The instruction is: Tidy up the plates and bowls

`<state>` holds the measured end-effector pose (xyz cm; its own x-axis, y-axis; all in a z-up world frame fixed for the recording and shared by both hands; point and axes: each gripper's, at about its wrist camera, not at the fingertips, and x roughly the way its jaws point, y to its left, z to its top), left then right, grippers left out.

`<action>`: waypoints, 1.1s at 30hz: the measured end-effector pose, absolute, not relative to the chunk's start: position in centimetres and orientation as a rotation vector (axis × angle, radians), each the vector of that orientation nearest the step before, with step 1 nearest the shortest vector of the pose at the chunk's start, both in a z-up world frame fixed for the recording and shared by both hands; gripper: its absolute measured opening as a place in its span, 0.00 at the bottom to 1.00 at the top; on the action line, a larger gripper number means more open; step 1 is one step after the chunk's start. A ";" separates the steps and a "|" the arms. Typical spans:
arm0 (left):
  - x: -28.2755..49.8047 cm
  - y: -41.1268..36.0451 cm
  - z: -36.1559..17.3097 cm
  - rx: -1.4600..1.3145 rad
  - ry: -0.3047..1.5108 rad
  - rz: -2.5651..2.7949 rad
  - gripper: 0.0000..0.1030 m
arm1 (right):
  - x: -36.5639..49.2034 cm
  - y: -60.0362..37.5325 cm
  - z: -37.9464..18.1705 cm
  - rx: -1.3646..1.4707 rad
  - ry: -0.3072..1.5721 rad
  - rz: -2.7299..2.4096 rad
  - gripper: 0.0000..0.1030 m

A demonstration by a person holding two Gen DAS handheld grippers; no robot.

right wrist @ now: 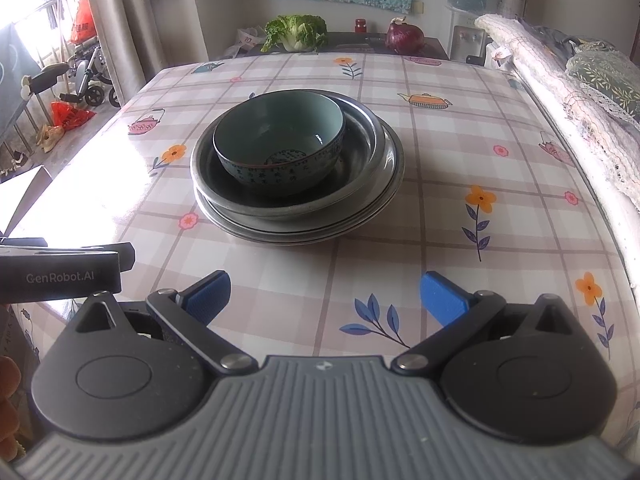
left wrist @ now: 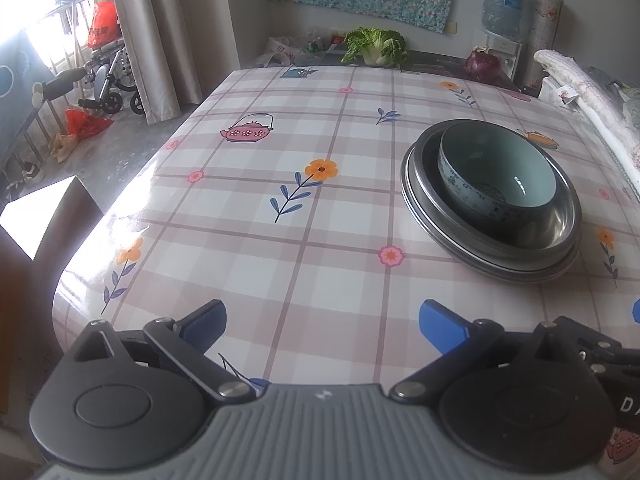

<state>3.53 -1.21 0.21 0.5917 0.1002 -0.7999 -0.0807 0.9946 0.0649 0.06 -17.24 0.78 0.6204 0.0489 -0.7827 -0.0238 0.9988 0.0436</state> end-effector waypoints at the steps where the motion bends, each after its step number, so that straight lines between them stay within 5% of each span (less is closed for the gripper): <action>1: 3.6 -1.2 0.2 0.022 0.932 0.106 1.00 | 0.1 -17.2 0.8 0.030 0.901 0.042 0.99; 33: 3.6 -0.9 0.5 0.022 0.928 0.113 1.00 | 0.3 -16.9 0.8 0.017 0.899 0.050 0.99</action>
